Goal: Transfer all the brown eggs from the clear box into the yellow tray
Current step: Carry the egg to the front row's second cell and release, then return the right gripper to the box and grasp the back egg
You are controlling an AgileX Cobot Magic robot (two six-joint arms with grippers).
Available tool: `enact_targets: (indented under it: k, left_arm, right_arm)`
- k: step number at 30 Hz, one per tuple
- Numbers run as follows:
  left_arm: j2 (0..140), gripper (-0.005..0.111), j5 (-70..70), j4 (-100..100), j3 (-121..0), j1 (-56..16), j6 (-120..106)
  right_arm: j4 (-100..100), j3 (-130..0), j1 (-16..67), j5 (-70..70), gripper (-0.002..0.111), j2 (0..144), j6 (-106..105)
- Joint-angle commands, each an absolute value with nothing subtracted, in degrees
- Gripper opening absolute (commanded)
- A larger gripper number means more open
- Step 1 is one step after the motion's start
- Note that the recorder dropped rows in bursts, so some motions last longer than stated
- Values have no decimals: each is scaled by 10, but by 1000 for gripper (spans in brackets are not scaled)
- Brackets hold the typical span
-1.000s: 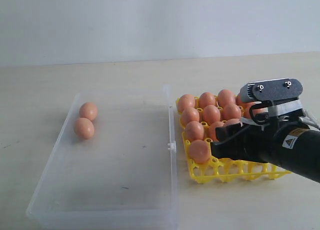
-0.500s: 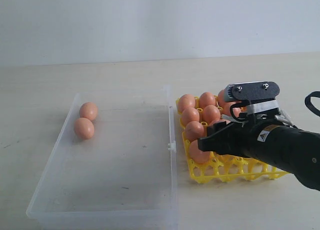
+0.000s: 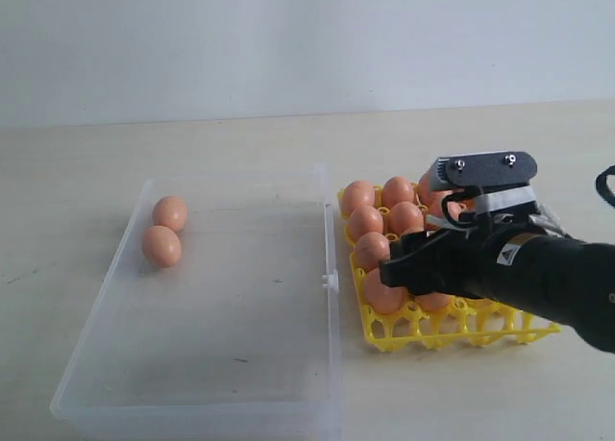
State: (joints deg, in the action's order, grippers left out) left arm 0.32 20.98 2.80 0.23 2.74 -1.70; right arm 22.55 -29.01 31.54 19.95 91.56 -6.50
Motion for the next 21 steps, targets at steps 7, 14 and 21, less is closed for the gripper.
enact_targets:
  k: [7, 14, 21]
  left_arm:
    - [0, 0, 203, 31, 0, 22, -17]
    - [0, 0, 203, 31, 0, 22, -17]
    - [0, 0, 203, 31, 0, 22, -17]
  right_arm:
    - [91, -597, 352, -139, 0, 906, -73]
    - [108, -865, 409, -333, 3, 1091, -73]
    - [143, -1086, 427, -486, 39, 1275, -73]
